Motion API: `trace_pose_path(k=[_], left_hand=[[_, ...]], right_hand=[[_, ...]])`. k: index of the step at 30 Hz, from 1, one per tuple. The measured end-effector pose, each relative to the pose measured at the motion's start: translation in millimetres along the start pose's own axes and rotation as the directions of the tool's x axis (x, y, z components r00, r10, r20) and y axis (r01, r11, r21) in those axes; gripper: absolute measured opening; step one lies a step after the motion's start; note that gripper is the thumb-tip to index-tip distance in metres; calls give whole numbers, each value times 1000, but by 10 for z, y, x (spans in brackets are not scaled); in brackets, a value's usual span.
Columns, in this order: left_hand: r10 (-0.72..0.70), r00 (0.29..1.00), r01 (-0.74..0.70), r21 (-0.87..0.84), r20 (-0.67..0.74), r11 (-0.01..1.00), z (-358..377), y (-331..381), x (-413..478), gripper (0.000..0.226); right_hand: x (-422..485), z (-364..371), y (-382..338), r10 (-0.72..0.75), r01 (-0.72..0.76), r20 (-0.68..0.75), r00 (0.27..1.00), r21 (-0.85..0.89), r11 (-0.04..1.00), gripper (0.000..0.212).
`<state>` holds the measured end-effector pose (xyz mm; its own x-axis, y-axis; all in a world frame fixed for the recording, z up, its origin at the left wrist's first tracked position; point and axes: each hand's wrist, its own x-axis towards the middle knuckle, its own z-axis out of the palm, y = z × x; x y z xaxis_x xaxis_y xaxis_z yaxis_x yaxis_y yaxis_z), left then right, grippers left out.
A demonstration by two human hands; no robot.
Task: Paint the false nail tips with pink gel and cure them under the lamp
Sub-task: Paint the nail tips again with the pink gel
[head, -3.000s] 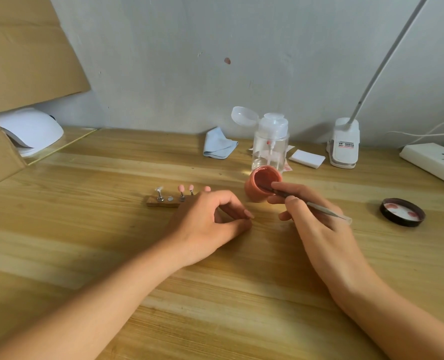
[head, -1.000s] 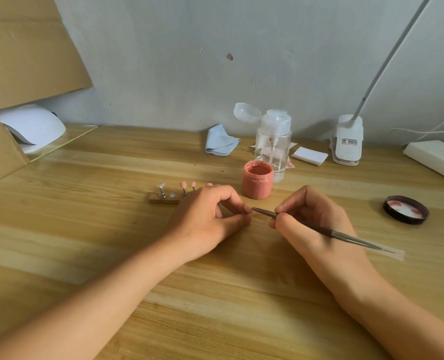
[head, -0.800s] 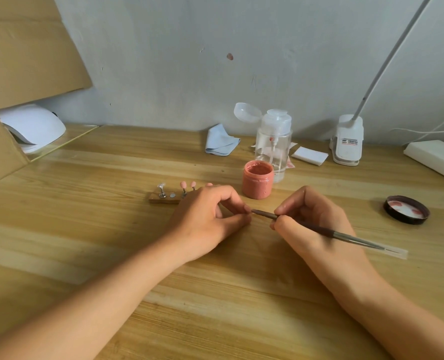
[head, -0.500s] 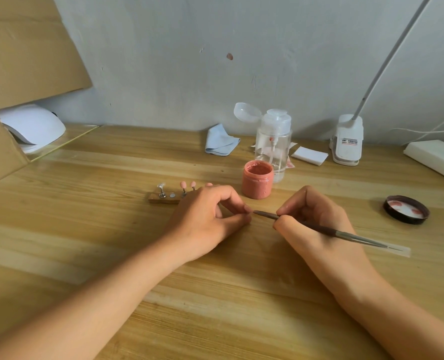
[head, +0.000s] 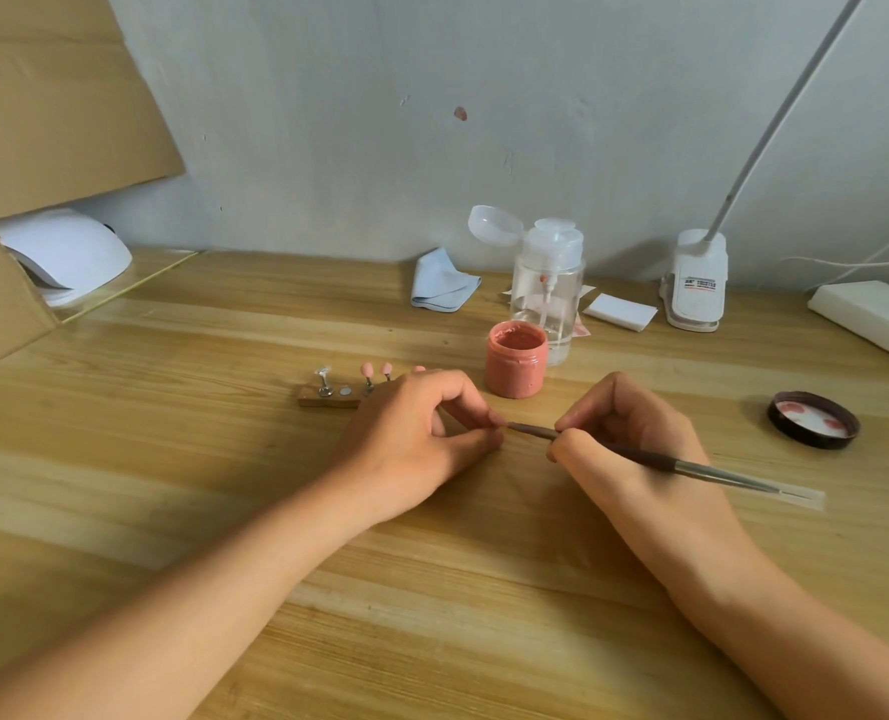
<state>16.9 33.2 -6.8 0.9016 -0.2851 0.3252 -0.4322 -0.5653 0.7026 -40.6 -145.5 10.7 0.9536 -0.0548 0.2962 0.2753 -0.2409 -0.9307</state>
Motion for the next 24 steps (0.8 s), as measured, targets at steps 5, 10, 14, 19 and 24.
trace_pose_path(k=[5,10,14,19,24], left_hand=[[14,1000,-14,12,-18,1000,0,-10,6,18],[18,999,-17,34,-27,999,3,-2,-3,22],[14,1000,-13,37,-24,999,1,1,-3,22],[16,1000,-16,34,-21,999,2,0,0,22],[5,1000,-5,39,-17,999,-9,8,-13,18]], right_hand=[[9,-10,-28,15,-9,-46,999,121,993,17],[-11,-8,-18,-35,33,25,999,71,997,10],[-6,-14,-7,-31,28,49,998,56,998,9],[-7,-7,-11,-34,31,53,998,59,998,9],[-14,-37,8,-50,49,16,999,80,996,8]])
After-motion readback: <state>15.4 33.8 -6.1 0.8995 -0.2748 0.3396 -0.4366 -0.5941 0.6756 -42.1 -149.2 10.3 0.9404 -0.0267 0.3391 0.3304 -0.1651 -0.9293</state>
